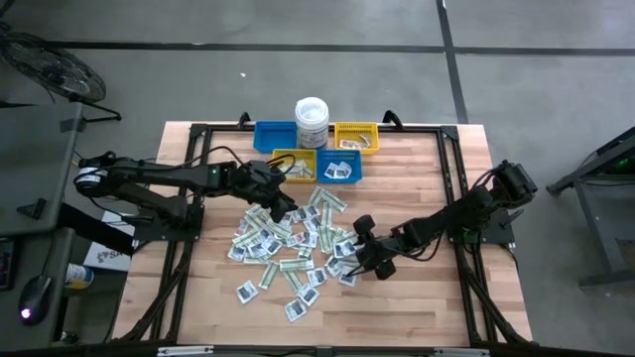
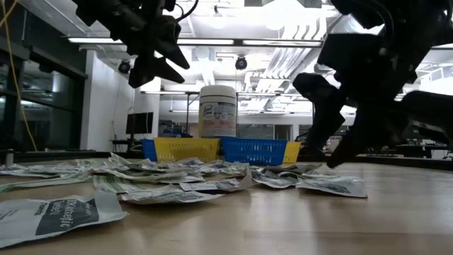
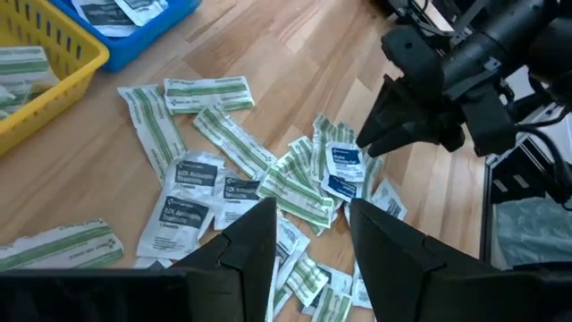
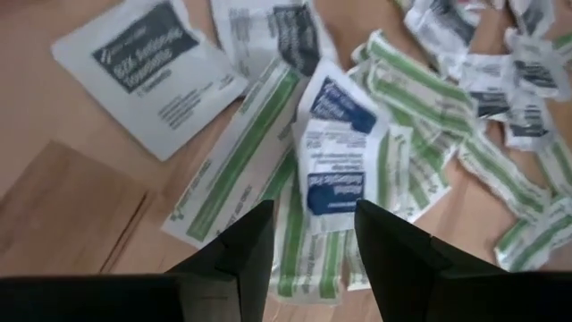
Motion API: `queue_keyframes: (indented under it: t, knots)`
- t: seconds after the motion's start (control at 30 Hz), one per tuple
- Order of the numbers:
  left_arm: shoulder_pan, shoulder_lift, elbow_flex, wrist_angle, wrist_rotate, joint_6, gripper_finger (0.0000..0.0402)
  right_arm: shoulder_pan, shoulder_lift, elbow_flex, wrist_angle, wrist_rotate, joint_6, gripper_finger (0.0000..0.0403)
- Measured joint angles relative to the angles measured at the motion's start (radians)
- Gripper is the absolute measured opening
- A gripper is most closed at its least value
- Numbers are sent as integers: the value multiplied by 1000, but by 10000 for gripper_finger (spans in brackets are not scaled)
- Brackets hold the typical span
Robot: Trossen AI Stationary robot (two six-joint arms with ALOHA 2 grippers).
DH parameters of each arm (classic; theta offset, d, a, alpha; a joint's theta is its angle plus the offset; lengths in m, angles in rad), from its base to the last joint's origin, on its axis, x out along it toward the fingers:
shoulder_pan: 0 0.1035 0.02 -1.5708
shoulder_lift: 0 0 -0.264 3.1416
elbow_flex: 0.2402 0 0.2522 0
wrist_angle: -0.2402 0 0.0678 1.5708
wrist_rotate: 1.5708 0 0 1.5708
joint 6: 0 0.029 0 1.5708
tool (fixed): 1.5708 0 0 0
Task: Pick & Place First Aid Supplies
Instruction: Put the blue alcohol pad into the left blue bin
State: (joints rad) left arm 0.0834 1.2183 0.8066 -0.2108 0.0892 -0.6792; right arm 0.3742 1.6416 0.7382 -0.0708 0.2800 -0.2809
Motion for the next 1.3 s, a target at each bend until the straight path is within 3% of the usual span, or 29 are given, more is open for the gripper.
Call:
queue_keyframes:
  t: [0.37,1.3]
  knots:
    - [0,0,0,8,-4,-7,144,0,38,-1,42,67,37,146]
    - [0,1,0,7,-13,-12,144,-2,49,0,31,25,45,21]
